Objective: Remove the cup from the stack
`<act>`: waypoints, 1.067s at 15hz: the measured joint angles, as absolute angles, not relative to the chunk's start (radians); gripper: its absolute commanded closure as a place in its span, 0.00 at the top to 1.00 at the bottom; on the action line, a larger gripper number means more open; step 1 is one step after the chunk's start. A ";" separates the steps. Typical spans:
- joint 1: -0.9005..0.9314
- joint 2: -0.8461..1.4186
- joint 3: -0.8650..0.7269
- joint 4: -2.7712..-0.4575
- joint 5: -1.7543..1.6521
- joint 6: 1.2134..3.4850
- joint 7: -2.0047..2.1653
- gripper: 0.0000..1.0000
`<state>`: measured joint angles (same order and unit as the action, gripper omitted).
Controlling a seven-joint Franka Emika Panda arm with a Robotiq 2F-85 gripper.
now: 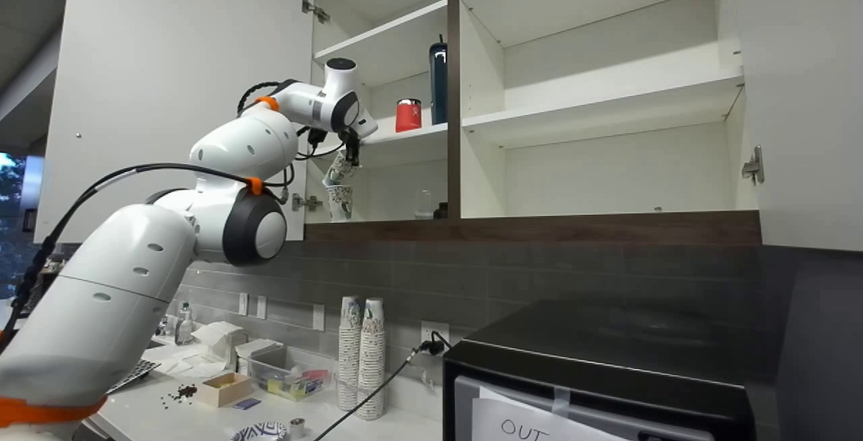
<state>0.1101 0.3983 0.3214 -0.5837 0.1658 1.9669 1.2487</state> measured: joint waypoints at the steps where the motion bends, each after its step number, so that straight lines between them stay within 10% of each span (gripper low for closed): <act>1: 0.106 0.398 0.321 -0.584 0.174 1.965 1.249 0.01; 16: 0.030 0.374 0.321 -0.643 0.316 1.919 1.256 0.01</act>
